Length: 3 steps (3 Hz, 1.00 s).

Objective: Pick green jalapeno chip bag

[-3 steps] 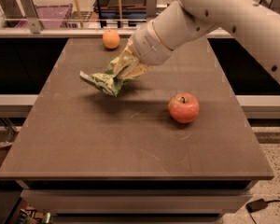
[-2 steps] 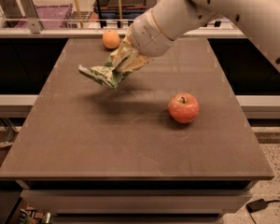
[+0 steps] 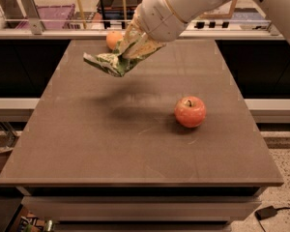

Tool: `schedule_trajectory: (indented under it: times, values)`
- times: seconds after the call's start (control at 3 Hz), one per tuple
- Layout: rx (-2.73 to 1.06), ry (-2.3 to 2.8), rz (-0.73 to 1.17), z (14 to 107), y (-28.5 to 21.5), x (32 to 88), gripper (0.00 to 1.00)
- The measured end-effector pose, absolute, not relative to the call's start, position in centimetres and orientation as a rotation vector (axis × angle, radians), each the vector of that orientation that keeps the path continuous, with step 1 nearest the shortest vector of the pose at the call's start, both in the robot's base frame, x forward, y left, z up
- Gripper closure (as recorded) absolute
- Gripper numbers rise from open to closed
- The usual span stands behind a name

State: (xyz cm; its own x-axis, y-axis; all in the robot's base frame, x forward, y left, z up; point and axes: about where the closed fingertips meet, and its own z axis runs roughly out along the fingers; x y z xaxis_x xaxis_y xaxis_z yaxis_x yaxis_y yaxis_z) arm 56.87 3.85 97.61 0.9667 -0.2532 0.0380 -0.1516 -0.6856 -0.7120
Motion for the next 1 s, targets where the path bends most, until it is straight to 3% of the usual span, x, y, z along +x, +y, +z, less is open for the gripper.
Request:
schedule_trajectory:
  times: [1.0]
  values:
    - [-2.208,0.222,-0.247,101.5,1.3,57.1,1.00]
